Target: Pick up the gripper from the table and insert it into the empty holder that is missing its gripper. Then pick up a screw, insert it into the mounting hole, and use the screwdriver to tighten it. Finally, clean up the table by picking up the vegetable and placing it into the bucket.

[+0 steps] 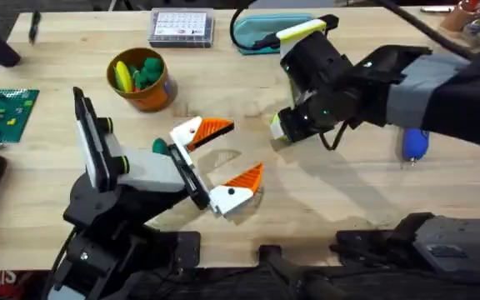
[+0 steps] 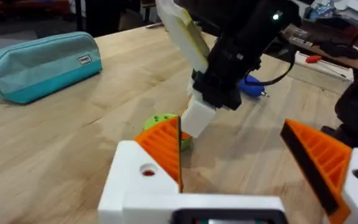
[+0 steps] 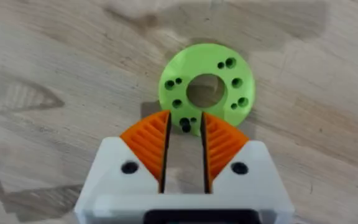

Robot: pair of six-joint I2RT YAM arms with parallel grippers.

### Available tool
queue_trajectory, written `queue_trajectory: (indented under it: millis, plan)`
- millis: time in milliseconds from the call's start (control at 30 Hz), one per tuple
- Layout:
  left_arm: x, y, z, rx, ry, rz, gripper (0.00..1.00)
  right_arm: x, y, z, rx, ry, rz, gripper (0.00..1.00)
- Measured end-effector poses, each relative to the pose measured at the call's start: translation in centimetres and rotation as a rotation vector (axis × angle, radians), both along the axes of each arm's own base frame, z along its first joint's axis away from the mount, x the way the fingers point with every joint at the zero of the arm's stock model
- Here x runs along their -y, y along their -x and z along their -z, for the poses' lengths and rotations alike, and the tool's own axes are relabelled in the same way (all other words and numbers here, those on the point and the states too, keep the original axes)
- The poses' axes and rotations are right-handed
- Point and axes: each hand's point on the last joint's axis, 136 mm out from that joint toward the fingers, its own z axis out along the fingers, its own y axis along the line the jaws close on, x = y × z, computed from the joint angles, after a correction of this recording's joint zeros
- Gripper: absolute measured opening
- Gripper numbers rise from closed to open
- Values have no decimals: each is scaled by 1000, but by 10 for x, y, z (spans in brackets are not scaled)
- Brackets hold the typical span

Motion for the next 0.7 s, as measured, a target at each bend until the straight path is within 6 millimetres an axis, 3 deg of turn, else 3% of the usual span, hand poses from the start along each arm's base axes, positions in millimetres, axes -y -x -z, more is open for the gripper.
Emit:
queue_trajectory:
  millis: [200, 367, 700]
  plan:
    - [0, 0, 0, 0, 0, 0, 987, 1, 2, 10, -28, 21, 0, 322]
    - [0, 0, 0, 0, 0, 0, 986, 1, 2, 11, -31, 23, 0, 233]
    - [0, 0, 0, 0, 0, 0, 987, 2, 4, 12, -41, 26, -1, 214]
